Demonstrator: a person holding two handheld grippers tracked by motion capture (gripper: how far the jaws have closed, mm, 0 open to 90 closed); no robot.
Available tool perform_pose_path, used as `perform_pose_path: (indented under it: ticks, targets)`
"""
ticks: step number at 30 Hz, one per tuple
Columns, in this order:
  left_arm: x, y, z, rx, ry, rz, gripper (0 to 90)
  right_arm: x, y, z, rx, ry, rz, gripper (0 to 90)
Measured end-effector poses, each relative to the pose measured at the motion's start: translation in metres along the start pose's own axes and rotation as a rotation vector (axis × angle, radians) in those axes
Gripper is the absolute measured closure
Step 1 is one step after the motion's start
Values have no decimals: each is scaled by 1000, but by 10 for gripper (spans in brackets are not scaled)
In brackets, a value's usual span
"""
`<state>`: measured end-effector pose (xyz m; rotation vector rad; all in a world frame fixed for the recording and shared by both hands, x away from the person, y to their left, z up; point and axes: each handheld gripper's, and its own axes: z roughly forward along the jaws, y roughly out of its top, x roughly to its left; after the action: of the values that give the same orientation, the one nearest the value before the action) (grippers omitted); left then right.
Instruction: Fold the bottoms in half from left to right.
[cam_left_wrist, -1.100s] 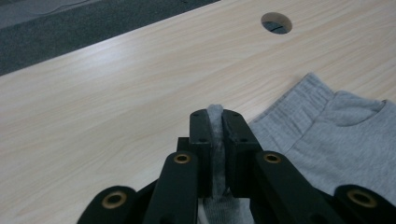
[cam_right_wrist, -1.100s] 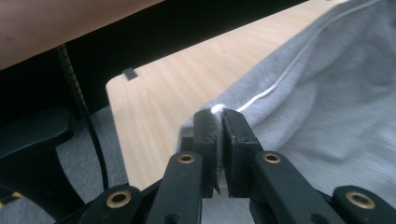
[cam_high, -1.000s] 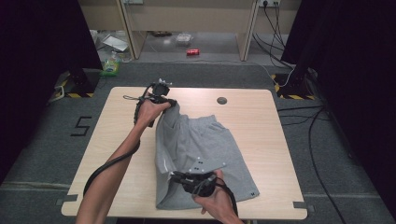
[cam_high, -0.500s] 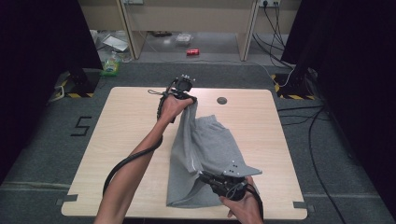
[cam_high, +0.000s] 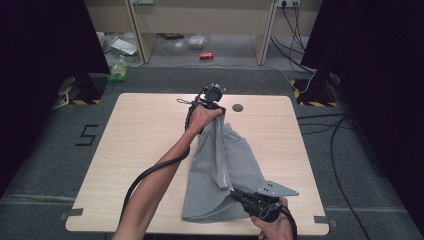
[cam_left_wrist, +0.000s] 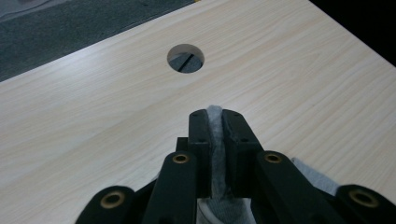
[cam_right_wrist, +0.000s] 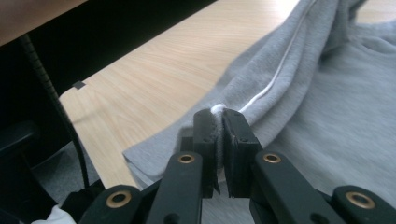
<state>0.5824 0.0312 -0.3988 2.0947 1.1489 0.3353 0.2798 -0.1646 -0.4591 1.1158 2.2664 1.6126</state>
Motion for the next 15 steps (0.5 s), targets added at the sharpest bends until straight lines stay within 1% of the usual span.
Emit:
perform_pose_path:
  ticks: [1, 2, 4, 5, 6, 7, 9, 12, 13, 15]
  targets:
    - [-2, 1, 4, -4, -10, -15, 819, -2, -2, -2, 1, -7, 6, 847]
    - [-4, 1, 5, -5, -11, -13, 818, -3, -4, -4, -1, -13, 11, 847]
    - [-9, 1, 10, -4, 0, -24, 817, -6, -7, -8, 1, -21, 19, 847]
    - [-12, 2, 12, -4, -7, -17, 814, -7, -9, -9, 1, -26, 21, 847]
    - [-14, 2, 14, -8, -8, -20, 810, -8, -10, -10, 2, -31, 24, 847]
    - [-14, 2, 14, -8, -8, -20, 809, -8, -10, -10, 2, -31, 24, 847]
    - [-18, 2, 20, 5, -8, -26, 800, -11, -13, -12, 5, -42, 29, 846]
    - [-19, 1, 22, -5, -11, -32, 753, -12, -14, -12, 13, -48, 31, 845]
    - [-20, 1, 23, -13, -29, -42, 752, -13, -16, -12, 22, -52, 36, 842]
    - [-20, 1, 23, -23, -34, -44, 730, -14, -17, -11, 32, -57, 34, 837]
